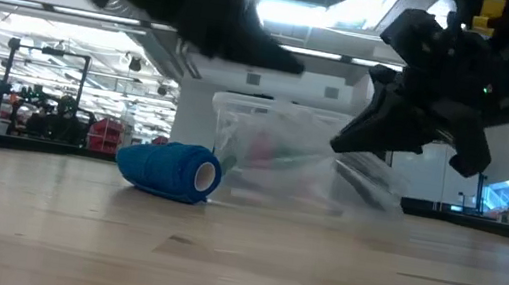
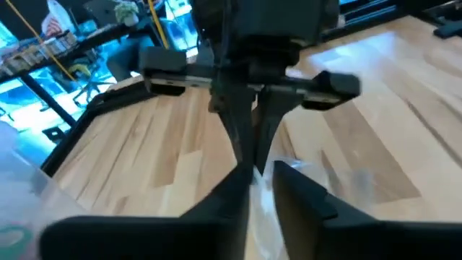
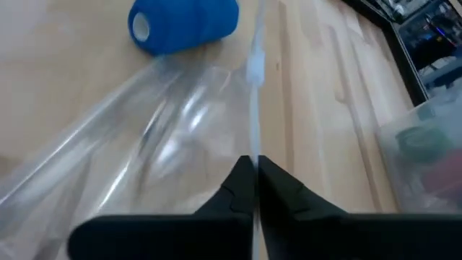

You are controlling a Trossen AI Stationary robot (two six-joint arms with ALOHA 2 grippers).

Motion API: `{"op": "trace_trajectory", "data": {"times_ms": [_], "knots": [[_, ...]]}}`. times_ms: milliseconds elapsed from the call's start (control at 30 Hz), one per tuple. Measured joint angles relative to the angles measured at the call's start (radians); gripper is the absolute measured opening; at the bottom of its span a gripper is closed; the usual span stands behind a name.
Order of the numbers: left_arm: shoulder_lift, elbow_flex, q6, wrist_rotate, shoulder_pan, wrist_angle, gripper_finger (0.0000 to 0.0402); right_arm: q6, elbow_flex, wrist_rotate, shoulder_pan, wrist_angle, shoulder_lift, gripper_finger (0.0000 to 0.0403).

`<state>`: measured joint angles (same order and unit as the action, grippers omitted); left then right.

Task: Roll bandage
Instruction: Open the transparent zip bag

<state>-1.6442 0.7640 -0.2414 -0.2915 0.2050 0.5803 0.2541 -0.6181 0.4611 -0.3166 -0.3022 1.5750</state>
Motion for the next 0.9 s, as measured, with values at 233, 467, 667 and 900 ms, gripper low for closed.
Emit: {"op": "trace_trajectory", "data": {"times_ms": [233, 467, 667, 900], "knots": [[0.202, 0.064, 0.086, 0.000, -0.003, -0.385, 0.0140, 0.122, -0.053, 0.009, -0.024, 0.031, -0.003, 0.0007], [0.267, 0.061, 0.174, 0.138, -0.072, -0.485, 0.0163, 0.357, -0.123, -0.002, -0.039, -0.047, -0.003, 0.0007], [0.136, 0.060, 0.231, 0.357, -0.103, -0.337, 0.0163, 0.546, -0.228, 0.002, -0.038, -0.001, -0.003, 0.0014], [0.048, 0.060, 0.235, 0.373, -0.093, -0.313, 0.0169, 0.420, -0.290, 0.145, -0.058, 0.226, -0.003, 0.0010]]}}
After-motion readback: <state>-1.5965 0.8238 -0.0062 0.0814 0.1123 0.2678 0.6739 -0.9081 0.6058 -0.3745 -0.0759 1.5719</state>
